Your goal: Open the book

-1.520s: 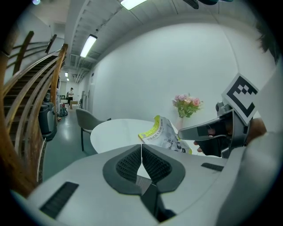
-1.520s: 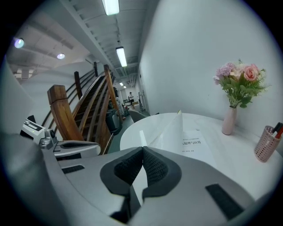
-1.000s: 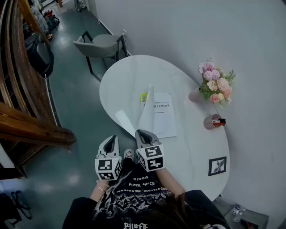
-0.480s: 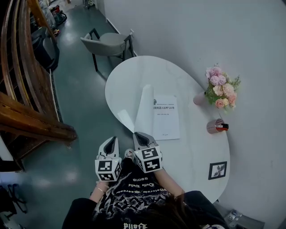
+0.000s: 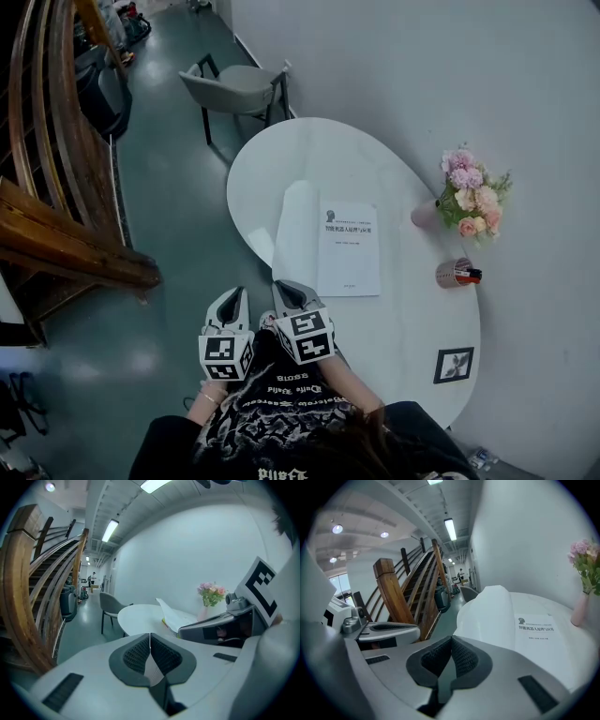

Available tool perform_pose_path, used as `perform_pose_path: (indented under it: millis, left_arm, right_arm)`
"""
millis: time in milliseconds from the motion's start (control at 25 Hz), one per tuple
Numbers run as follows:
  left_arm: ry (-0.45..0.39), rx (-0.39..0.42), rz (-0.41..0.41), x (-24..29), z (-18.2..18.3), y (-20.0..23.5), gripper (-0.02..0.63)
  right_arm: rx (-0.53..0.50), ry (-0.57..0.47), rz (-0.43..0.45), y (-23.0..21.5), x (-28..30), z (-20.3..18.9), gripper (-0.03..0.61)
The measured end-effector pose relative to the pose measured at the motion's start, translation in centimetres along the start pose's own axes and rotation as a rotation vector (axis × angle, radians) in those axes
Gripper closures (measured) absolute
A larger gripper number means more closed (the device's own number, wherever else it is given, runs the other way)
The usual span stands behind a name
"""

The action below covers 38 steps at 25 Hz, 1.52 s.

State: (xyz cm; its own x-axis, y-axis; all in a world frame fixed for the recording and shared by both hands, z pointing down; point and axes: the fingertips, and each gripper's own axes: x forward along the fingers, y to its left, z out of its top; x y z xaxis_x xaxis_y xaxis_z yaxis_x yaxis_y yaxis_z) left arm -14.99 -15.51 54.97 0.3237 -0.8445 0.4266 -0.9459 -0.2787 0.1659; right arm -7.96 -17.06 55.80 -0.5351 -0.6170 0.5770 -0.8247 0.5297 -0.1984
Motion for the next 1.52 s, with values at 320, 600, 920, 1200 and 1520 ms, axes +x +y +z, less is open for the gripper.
perform_pose_path:
  millis: [320,600,920,1200,1520]
  left_arm:
    - [0.009,-0.017,0.038,-0.3,-0.3,1.2,0.589]
    - [0.020,-0.023,0.060,-0.5,-0.5,2.2,0.589]
    - [0.025,-0.036,0.074,-0.5,-0.8,3.1,0.589]
    - [0.024,-0.041,0.079,-0.5,-0.8,3.8,0.589]
    - [0.012,-0.033,0.072,-0.4,-0.3,4.0,0.589]
  right_arm:
    - [-0.020,0.032,0.071,1.9,1.6,-0.3,0.552]
    - [-0.023,0.070,0.125,3.3,2.9,-0.4,0.552]
    - [-0.024,0.127,0.166,4.4,4.2,-1.8,0.552]
    - [-0.022,0.155,0.181,5.1,5.0,-2.4,0.552]
    - [-0.005,0.154,0.176,5.2,5.3,-2.7,0.551]
